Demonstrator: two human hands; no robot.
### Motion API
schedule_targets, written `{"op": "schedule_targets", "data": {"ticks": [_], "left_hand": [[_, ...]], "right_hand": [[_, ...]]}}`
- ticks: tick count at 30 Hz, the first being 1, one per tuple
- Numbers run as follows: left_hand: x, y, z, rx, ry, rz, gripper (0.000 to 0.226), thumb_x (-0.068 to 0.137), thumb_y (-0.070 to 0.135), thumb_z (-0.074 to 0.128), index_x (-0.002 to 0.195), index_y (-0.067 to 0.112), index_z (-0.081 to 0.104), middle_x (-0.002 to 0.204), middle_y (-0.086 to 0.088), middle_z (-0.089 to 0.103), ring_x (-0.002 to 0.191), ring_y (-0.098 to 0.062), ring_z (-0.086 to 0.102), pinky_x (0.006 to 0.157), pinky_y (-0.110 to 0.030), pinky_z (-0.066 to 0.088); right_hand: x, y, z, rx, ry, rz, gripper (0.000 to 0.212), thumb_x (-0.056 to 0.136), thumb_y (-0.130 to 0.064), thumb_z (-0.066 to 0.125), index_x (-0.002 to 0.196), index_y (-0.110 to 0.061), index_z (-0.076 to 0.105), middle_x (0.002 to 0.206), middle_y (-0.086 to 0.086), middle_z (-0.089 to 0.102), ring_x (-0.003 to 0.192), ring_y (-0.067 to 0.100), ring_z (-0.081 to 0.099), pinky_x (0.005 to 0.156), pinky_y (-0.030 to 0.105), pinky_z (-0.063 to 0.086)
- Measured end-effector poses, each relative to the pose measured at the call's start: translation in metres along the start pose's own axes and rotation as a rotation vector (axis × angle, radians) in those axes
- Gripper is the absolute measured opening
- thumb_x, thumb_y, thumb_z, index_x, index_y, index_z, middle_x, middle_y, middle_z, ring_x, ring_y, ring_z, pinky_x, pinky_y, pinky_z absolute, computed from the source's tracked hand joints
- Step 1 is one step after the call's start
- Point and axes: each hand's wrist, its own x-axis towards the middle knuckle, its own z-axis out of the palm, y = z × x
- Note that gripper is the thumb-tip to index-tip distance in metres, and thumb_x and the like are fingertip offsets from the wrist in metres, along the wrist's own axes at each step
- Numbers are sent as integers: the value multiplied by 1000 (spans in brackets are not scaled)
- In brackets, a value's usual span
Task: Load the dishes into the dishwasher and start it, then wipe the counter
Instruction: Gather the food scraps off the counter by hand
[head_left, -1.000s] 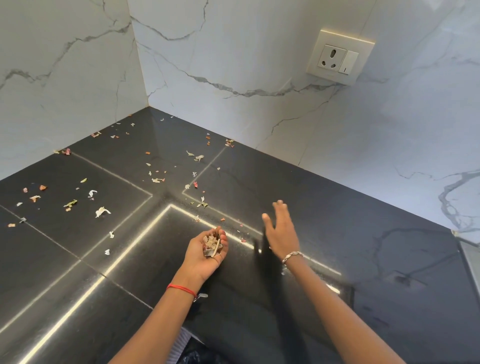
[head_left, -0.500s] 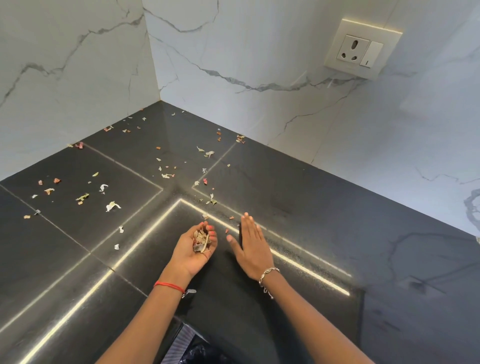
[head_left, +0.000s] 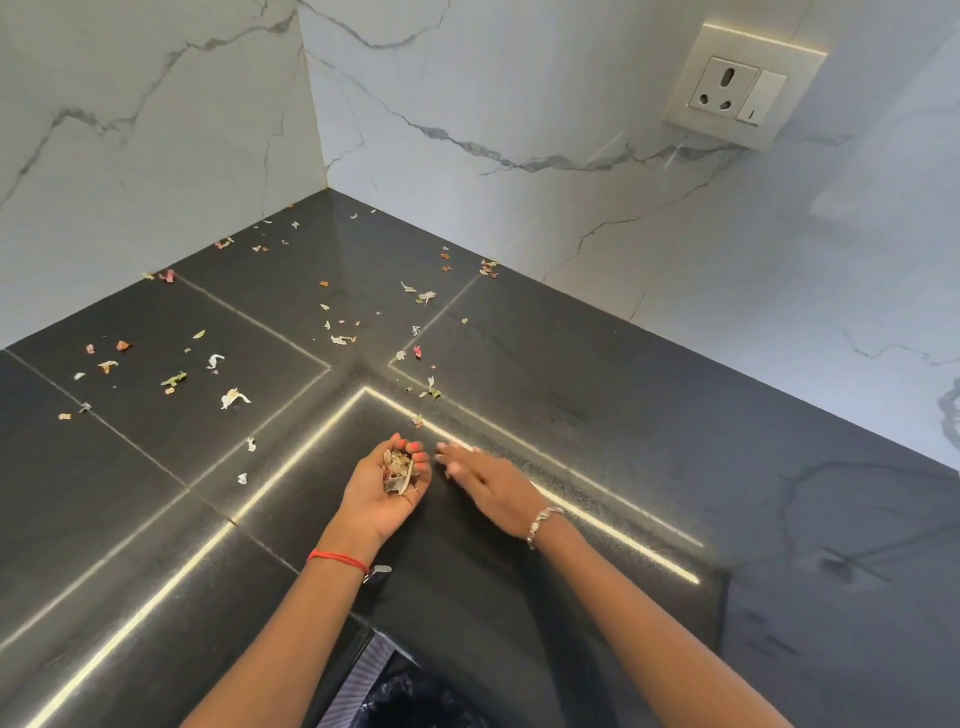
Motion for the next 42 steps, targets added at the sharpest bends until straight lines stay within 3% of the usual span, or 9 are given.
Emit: {"op": "schedule_targets", "data": {"ticks": [5,10,18,24,26,29,33,36,42], "left_hand": [[-2,3,-12,-60,-114,16,61,16,-7,90,61,6,51,59,-6,50,43,-16,50,42,-22,47],[-14,1,-8,-14,-5,21,16,75,8,58,70,11,44,57,-4,49,43,-13,49,41,-19,45],[-33,25,-21,-60,23,59,25,95,16,37,71,13,43,54,-2,49,42,-12,48,41,-17,44],[-40,37,-33,-70,-75,116,55,21,-10,88,58,6,52,57,-5,50,43,-16,51,41,-20,46],[-40,36,-30,-57,-44,119,42,42,-7,83,62,8,49,56,-5,50,42,-15,50,41,-19,45],[-40,31,-24,-49,17,130,10,72,7,49,67,12,41,53,-3,48,41,-13,48,40,-17,43],[-41,30,-21,-38,13,124,9,75,9,46,68,12,42,54,-3,49,41,-12,48,41,-17,43],[-40,31,-21,-48,20,103,20,89,10,41,69,13,43,55,-3,49,42,-12,49,41,-16,44],[-38,39,-17,-75,43,104,30,96,11,33,67,11,43,54,-4,51,41,-13,50,42,-17,46]], "right_hand": [[-42,3,12,-6,374,436,56,100,-38,28,148,-10,19,157,1,11,144,10,5,118,27,3],[-37,-28,49,-272,267,495,119,54,-76,-35,146,-4,-12,155,10,-17,143,20,-17,110,28,-17],[22,-60,70,-313,173,267,83,80,-51,-15,149,-9,5,157,11,-3,145,22,-6,114,29,-9],[1,-57,59,-259,183,45,54,94,10,31,145,-7,28,155,5,18,145,18,13,115,22,8],[-6,-51,51,-322,139,12,50,90,12,33,139,1,37,150,12,31,141,22,27,114,25,17],[-6,-43,54,-410,217,-35,25,75,7,54,95,4,70,104,18,67,100,31,65,86,34,53],[-3,-50,44,-481,105,-22,38,34,-5,90,51,-20,61,61,-6,55,59,10,57,44,13,43],[-1,-54,41,-479,61,-7,44,23,-1,89,48,-19,57,59,-5,52,58,11,56,37,13,37],[29,-47,15,-40,308,204,17,85,2,54,88,3,71,91,6,66,85,14,60,71,8,38]]}}
